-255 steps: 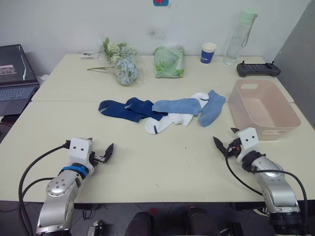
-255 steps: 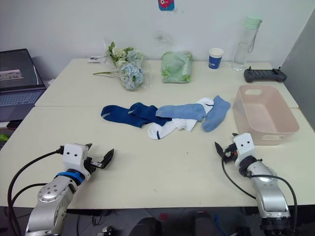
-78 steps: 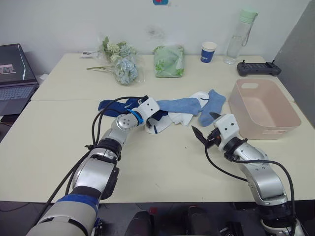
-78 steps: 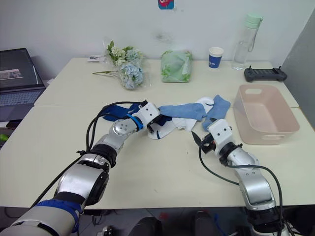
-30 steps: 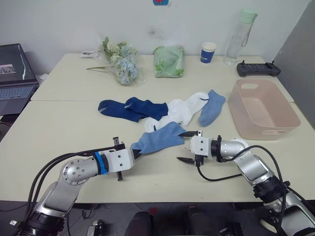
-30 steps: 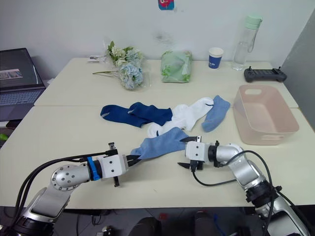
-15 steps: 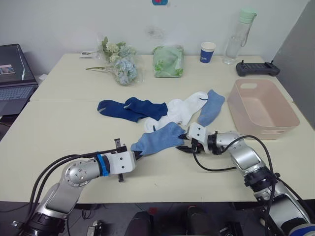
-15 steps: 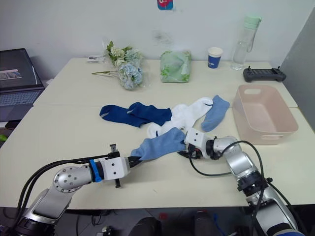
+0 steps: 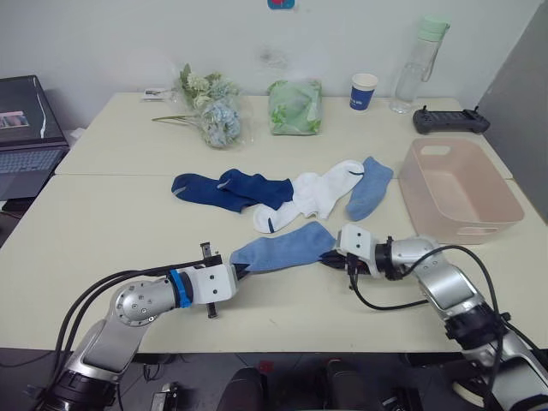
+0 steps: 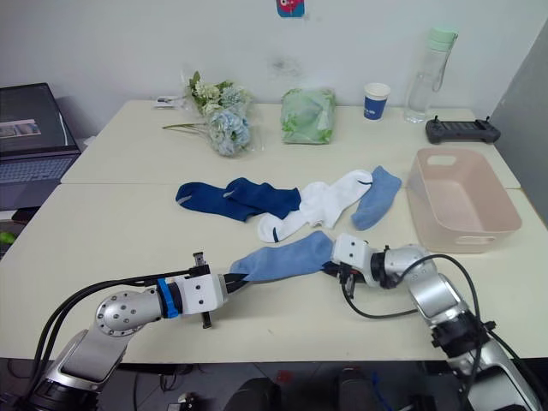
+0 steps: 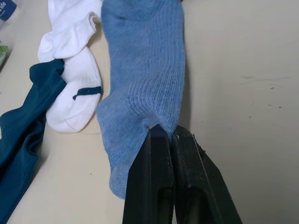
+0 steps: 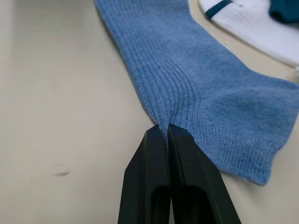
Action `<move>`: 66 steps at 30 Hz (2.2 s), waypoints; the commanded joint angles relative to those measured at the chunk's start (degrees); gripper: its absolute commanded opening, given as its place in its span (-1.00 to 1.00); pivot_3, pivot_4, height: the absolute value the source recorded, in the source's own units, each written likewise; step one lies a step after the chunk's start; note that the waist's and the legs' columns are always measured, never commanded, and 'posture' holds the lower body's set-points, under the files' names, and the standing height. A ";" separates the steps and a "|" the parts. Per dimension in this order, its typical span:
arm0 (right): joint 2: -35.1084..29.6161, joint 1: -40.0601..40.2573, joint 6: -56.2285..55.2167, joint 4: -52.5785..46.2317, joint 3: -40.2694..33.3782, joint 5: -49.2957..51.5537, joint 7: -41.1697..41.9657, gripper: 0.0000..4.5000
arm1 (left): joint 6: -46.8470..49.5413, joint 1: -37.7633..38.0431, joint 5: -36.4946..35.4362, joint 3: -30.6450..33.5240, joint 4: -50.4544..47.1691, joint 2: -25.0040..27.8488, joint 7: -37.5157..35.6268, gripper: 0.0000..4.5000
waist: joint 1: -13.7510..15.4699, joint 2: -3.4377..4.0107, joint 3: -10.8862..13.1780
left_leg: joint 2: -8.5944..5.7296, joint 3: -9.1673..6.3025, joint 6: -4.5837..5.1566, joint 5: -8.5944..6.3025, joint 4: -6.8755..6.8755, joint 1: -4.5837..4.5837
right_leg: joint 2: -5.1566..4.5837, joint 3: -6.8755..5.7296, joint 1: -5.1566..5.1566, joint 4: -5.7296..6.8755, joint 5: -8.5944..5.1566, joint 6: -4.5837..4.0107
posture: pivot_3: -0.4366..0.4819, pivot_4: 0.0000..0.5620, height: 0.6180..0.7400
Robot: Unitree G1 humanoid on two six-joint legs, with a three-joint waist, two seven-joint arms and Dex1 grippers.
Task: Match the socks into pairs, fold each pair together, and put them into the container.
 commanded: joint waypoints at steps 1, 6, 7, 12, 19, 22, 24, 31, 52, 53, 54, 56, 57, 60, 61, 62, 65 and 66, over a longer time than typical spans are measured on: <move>-6.11 3.29 8.44 -12.86 -0.72 0.56 2.00 -0.99 | -0.89 -1.12 0.10 -0.64 -0.07 -0.23 0.06 -1.00 | 0.15 0.00 0.00 | -0.01 0.00 0.00 0.00 0.00 -0.01 | 0.00 0.00 0.00 0.00 0.00 0.00 | -0.05 -0.47 1.00; -8.19 10.30 23.18 -26.82 -2.26 1.99 -3.91 -0.99 | 2.07 -0.76 0.30 -3.47 -1.58 -1.28 -0.70 -1.00 | 0.17 -0.01 -0.02 | 0.04 -0.04 0.01 0.00 0.00 0.01 | 0.05 -0.02 0.02 0.00 0.00 0.01 | -0.05 -0.47 1.00; -7.65 11.14 26.10 -28.91 -2.73 2.43 -5.38 -0.99 | 2.52 -0.49 0.20 -3.87 -1.92 -1.32 -0.96 -1.00 | 0.13 -0.02 -0.02 | 0.03 -0.03 0.01 0.00 -0.01 0.01 | 0.05 -0.01 0.02 0.02 -0.01 0.01 | -0.05 -0.47 1.00; -6.17 13.48 35.40 -33.81 -4.30 5.32 -9.69 -0.99 | 3.65 -0.33 -0.97 -4.74 -2.72 -0.75 -3.06 -1.00 | 0.16 -0.02 -0.02 | 0.01 -0.05 0.00 0.00 -0.01 0.02 | 0.05 -0.03 0.03 0.01 -0.01 0.01 | -0.05 -0.47 1.00; -7.89 16.45 30.84 -33.04 -7.11 8.53 -9.68 -0.19 | 5.86 -2.31 -6.30 -3.21 -1.18 -1.84 -5.50 -0.57 | 0.14 -0.02 -0.01 | -0.01 -0.06 0.01 0.00 -0.01 0.02 | 0.07 -0.06 0.05 -0.01 -0.01 0.02 | -0.05 -0.47 1.00; -9.55 17.62 28.12 -32.83 -9.23 9.63 -8.87 0.29 | 3.63 -2.69 -10.30 -0.55 0.62 -1.99 -6.29 -0.13 | 0.15 -0.03 -0.01 | -0.01 -0.06 0.01 0.00 -0.01 0.01 | 0.07 -0.06 0.05 -0.02 -0.01 0.02 | -0.05 -0.47 1.00; -11.13 18.29 23.52 -31.75 -10.71 10.03 -7.29 0.44 | 2.66 -2.41 -13.96 1.34 2.71 -0.57 -9.33 0.12 | 0.10 -0.03 -0.01 | 0.00 -0.05 0.01 0.00 -0.01 0.02 | 0.06 -0.05 0.05 -0.02 -0.01 0.02 | -0.05 -0.47 1.00; -16.15 20.40 -3.44 -22.30 -11.92 6.79 -0.11 0.44 | -6.24 -1.62 -17.50 3.60 9.42 2.69 -17.12 0.26 | -0.03 -0.03 0.00 | 0.01 -0.01 0.01 0.00 -0.01 0.03 | 0.08 -0.11 0.06 -0.04 -0.01 0.02 | -0.05 -0.47 1.00; -11.95 12.40 -19.71 -7.38 -2.52 -0.38 5.71 -0.42 | -17.82 -5.09 -5.45 -2.71 14.13 -0.63 -11.43 -0.93 | 0.01 -0.05 0.00 | 0.00 0.03 0.00 0.00 0.02 0.07 | 0.09 -0.06 0.08 0.00 -0.01 0.01 | -0.05 -0.47 1.00; -12.03 12.18 -19.46 -7.02 -2.88 -0.19 5.84 -0.59 | -17.54 -5.49 -5.28 -2.96 14.45 -0.93 -11.24 -1.00 | 0.01 -0.05 0.00 | 0.01 0.05 0.01 0.00 0.02 0.08 | 0.08 -0.05 0.08 0.00 -0.01 0.01 | -0.05 -0.47 1.00; -12.14 12.04 -19.39 -6.75 -3.12 -0.04 6.02 -0.74 | -17.46 -5.82 -5.15 -3.22 14.72 -1.18 -11.14 -1.00 | 0.02 -0.05 0.00 | 0.00 0.06 0.00 0.00 0.02 0.08 | 0.09 -0.06 0.07 0.01 -0.01 0.01 | -0.05 -0.47 1.00; -12.16 12.11 -18.89 -6.70 -3.39 0.78 6.33 -0.98 | -17.66 -6.04 -5.11 -3.70 14.98 -1.59 -11.17 -1.00 | 0.02 -0.05 0.00 | 0.00 0.06 0.00 0.00 0.03 0.08 | 0.09 -0.07 0.08 0.02 -0.01 0.01 | -0.05 -0.47 1.00; -12.11 12.15 -18.53 -6.90 -3.53 1.38 6.50 -0.98 | -17.83 -5.97 -5.19 -3.93 14.93 -1.80 -11.26 -1.00 | 0.04 -0.05 0.00 | 0.00 0.05 0.00 0.00 0.03 0.08 | 0.08 -0.07 0.08 0.02 -0.01 0.01 | -0.05 -0.47 1.00; -11.79 11.48 -16.96 -7.71 -4.29 3.14 6.63 -0.98 | -17.56 -5.91 -5.87 -4.16 14.55 -1.83 -11.32 -1.00 | 0.04 -0.05 0.00 | 0.00 0.05 0.01 0.00 0.03 0.08 | 0.08 -0.04 0.07 0.01 -0.01 0.01 | -0.05 -0.47 1.00; -11.97 10.97 -16.18 -8.15 -4.74 3.92 6.94 -0.98 | -16.95 -5.78 -6.67 -3.99 14.16 -1.84 -11.44 -1.00 | 0.04 -0.05 0.00 | 0.01 0.03 0.00 0.00 0.02 0.07 | 0.08 -0.04 0.07 0.01 -0.01 0.01 | -0.05 -0.47 1.00; -12.36 10.52 -15.27 -8.80 -5.26 4.83 7.46 -0.98 | -16.32 -5.53 -7.63 -3.82 13.47 -1.78 -11.74 -1.00 | 0.03 -0.04 0.01 | 0.01 0.03 0.00 0.00 0.02 0.07 | 0.08 -0.04 0.07 0.01 -0.01 0.01 | -0.05 -0.47 1.00; -13.40 9.54 -10.94 -11.77 -7.22 8.05 8.43 -0.98 | -13.47 -4.15 -10.58 -3.29 9.98 -1.22 -12.60 -1.00 | 0.02 -0.04 0.01 | 0.01 0.04 0.00 0.00 0.03 0.07 | 0.07 -0.03 0.06 0.02 -0.01 0.01 | -0.05 -0.47 1.00; -14.06 9.31 -8.84 -13.57 -8.08 9.56 8.80 -0.98 | -11.55 -3.26 -11.98 -2.90 7.71 -0.85 -12.77 -1.00 | -0.01 -0.04 0.02 | 0.01 0.04 0.00 0.00 0.03 0.07 | 0.07 -0.03 0.07 0.01 -0.01 0.01 | -0.05 -0.47 1.00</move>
